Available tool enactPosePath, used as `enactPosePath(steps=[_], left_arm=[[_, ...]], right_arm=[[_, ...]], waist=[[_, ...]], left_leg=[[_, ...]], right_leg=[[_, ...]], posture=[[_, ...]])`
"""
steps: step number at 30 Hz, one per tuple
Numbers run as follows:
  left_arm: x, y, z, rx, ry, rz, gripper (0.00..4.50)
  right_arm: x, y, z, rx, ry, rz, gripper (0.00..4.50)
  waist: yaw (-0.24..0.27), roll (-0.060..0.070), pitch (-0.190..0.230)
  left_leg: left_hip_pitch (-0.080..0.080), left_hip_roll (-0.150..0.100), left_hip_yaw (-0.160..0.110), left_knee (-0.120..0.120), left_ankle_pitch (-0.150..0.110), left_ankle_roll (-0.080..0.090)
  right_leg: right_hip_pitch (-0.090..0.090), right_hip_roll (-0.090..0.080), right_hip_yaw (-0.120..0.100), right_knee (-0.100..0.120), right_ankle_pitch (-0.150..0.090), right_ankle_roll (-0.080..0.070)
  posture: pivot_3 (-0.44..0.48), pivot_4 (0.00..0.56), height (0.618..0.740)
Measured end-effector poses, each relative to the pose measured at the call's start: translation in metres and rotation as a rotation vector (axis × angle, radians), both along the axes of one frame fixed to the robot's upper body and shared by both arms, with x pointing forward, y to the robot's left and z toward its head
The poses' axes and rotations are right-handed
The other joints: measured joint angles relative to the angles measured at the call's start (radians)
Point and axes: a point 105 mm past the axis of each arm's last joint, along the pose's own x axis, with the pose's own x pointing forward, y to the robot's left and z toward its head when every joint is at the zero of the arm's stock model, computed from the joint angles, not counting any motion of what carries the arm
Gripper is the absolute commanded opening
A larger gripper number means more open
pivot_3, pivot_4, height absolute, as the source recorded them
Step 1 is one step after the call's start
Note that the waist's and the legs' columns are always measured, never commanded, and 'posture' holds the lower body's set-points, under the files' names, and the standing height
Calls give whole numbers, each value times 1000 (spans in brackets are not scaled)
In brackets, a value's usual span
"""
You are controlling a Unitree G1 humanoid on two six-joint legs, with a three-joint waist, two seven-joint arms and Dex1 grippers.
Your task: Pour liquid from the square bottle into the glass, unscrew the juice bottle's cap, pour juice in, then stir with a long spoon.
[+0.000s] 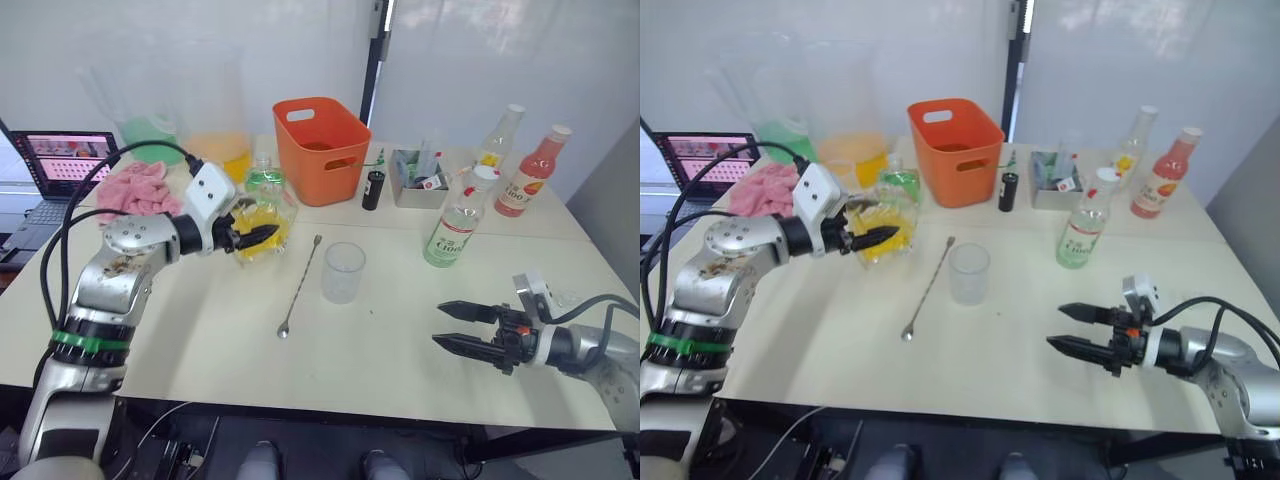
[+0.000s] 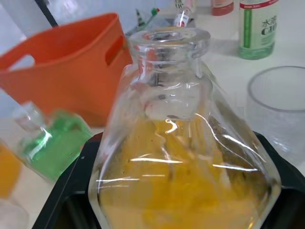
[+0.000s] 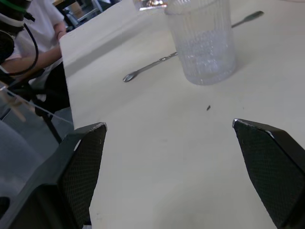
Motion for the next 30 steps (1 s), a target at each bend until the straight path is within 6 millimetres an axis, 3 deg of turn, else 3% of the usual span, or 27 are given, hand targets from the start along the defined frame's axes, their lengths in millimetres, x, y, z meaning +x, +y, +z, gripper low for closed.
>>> enactPosePath(steps=[6,12,15,25,30], left_arm=[[19,-14,-17,27,4,-22,2811],[31,-21,4,84,-184,-1,2811],[36,-24,5,133,-254,11,2811],[46,-31,-24,252,-321,30,2811],[45,-39,-33,322,-377,3,2811]], right_arm=[[-6,-5,0,-6,-19,-46,4475],[-6,-1,1,-8,-40,-64,4475],[-6,3,4,-9,-61,-66,4475],[-2,10,10,15,-105,-101,4475],[10,11,21,10,-154,-158,4475]], waist=[[-17,0,0],[-14,-1,0],[-12,-1,0],[-11,-1,0],[-12,-1,0]], left_leg=[[-1,1,-2,-2,0,0],[-2,1,-2,-1,0,0],[-2,1,-2,-1,0,0],[-2,1,-2,0,0,0],[-2,1,-2,0,0,0]], right_leg=[[-2,1,-2,3,0,-1],[-2,1,-1,3,0,-1],[-2,1,-1,3,0,-1],[-2,1,-1,3,0,-1],[-2,1,-1,3,1,-1]], posture=[[0,150,725],[0,150,725],[0,150,725],[0,150,725],[0,150,725]])
